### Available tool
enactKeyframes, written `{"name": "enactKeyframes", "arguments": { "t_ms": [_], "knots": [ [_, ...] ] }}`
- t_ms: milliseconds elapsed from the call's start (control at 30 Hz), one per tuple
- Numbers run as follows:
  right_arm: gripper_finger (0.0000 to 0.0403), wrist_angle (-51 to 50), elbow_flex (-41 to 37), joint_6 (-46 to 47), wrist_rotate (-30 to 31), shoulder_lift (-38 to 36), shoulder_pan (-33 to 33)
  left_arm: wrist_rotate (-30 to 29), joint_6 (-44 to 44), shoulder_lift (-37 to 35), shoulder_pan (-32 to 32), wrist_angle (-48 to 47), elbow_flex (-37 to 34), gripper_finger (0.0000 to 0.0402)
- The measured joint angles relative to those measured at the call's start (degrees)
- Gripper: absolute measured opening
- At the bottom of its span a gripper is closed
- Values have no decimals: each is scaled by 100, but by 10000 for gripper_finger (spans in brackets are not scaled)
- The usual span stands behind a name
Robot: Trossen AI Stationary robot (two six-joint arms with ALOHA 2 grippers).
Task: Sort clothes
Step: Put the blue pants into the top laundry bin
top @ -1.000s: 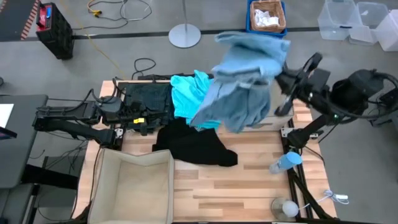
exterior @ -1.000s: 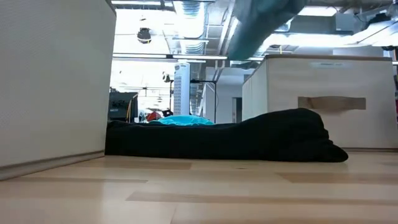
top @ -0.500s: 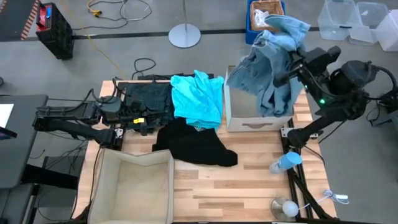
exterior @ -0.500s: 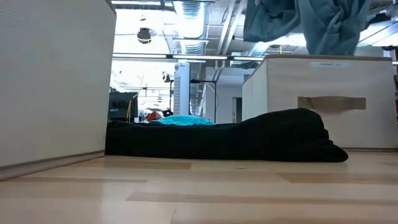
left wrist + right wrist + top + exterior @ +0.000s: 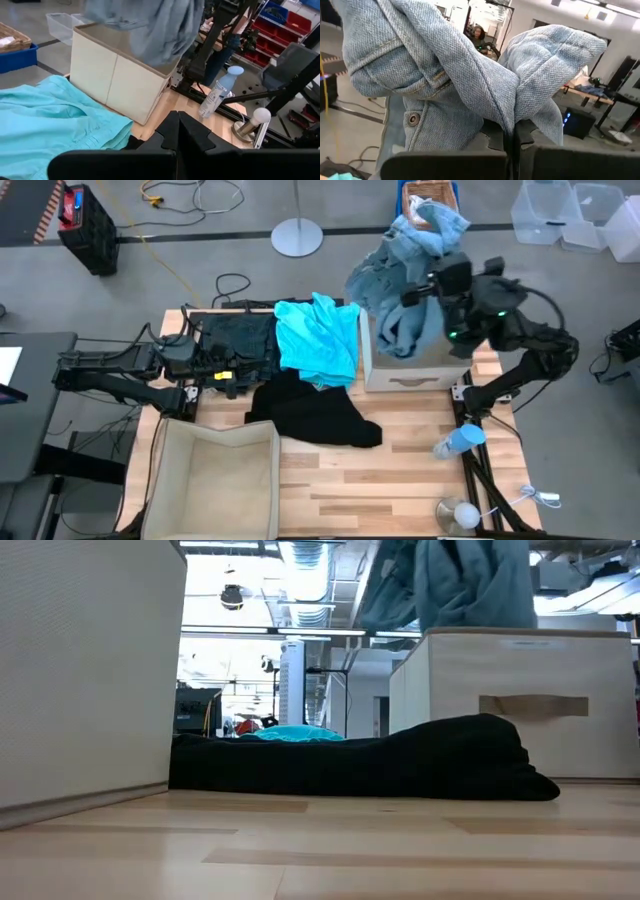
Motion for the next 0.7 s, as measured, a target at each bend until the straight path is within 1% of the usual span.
{"name": "enactKeyframes", "arguments": {
  "t_ms": [167, 333, 533, 600, 700],
  "knots": [
    [0, -191, 0, 24, -12, 322, -282, 0, 138, -17, 0, -1, 0, 0],
    [0, -877, -7, 43, -39, 530, -399, 0, 147, -35, -2, -7, 0, 0],
    [0, -2354, -4, 16, -65, 583, -405, 2, 360, -92, 0, -11, 0, 0],
    [0, -2891, -4, 80, -215, 571, -403, 2, 439, -102, -2, -4, 0, 0],
    [0, -3992, -4, 645, -581, 506, -398, 2, 448, -102, 0, -1, 0, 0]
  ]
}}
